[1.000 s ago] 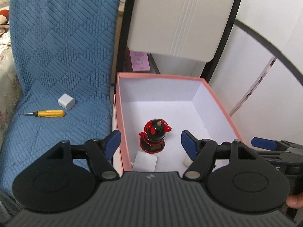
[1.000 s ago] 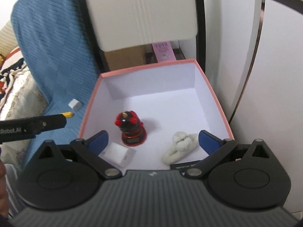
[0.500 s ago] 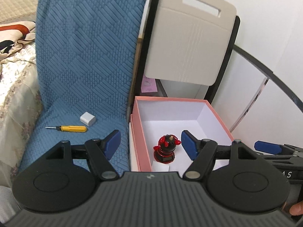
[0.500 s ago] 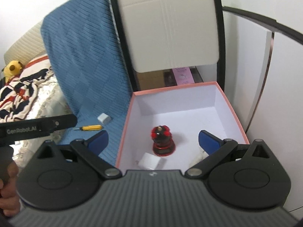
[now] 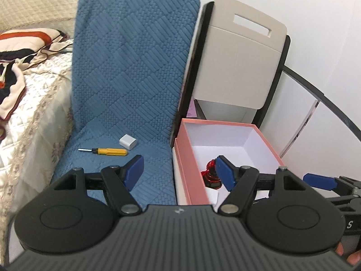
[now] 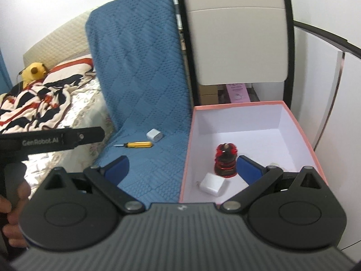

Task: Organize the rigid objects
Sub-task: 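Withdraw both open tools from the box back toward the seat cushion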

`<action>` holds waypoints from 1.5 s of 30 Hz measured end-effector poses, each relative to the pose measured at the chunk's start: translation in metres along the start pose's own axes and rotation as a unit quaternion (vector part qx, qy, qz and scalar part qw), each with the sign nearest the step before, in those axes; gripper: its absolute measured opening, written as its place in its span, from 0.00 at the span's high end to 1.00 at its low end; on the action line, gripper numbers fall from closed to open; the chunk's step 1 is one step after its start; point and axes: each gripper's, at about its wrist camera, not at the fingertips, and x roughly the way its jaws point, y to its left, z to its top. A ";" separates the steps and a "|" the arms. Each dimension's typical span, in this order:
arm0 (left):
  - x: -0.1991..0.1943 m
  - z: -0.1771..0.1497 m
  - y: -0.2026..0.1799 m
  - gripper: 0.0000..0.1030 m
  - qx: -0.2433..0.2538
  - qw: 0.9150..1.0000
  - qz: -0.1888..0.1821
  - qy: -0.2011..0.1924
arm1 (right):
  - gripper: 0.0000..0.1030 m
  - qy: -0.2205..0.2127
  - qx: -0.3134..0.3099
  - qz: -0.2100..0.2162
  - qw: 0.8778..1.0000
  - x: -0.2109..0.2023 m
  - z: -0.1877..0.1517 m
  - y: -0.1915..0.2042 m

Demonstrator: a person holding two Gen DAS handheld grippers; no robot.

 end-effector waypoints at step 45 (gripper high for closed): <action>0.127 -0.055 0.157 0.27 -0.093 0.994 0.027 0.059 | 0.01 0.012 -0.035 0.050 0.998 0.142 -0.041 0.067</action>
